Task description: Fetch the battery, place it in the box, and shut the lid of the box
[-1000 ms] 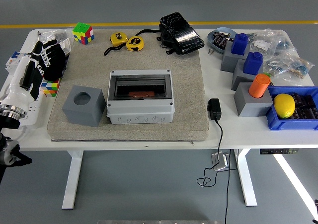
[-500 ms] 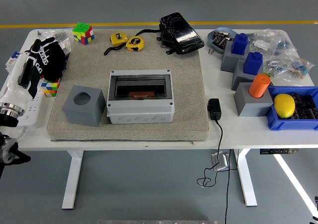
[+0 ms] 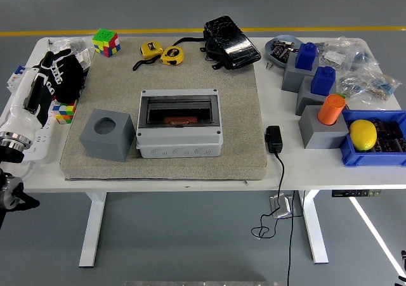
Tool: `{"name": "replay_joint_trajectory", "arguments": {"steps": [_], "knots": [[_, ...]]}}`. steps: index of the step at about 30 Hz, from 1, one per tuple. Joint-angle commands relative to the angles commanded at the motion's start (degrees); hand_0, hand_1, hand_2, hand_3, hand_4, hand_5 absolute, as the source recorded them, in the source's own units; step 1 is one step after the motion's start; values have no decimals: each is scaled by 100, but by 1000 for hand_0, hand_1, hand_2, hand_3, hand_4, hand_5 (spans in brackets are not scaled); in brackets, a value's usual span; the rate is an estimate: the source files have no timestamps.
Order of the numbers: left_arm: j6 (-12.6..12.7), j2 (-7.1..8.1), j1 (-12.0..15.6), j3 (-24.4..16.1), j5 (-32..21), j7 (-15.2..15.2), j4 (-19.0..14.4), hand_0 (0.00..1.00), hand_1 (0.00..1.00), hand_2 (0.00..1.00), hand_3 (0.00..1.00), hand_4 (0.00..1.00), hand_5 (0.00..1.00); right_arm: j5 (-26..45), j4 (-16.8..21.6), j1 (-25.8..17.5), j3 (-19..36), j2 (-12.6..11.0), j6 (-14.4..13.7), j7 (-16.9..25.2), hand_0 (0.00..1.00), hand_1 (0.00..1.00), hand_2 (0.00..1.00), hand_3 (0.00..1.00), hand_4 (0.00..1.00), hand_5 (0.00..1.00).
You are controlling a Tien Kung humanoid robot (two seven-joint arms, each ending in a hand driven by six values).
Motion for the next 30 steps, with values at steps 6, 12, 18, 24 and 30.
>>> {"name": "replay_joint_trajectory", "arguments": {"steps": [6,12,18,24,30], "knots": [[13,4,5,-2,21,-12,-8,900,910,859,833,998,944,0,0,-9,-2,5,2,7,827,806,770,793,998,998],[9,4,22,24,64,-4,-8,900,911,860,833,998,916,2,0,-51,33,23,4,7,828,806,770,793,998,998],[6,0,21,-4,119,6,-8,899,910,861,836,998,845,35,0,-24,10,24,1,24,827,806,770,793,998,998],[59,-7,-1,-25,191,-42,-1,899,908,861,835,998,743,14,0,-5,29,20,4,19,827,806,770,793,998,998],[128,-10,0,-46,265,-99,33,911,907,864,844,998,693,3,0,-10,38,23,11,13,827,806,770,794,998,998]]}}
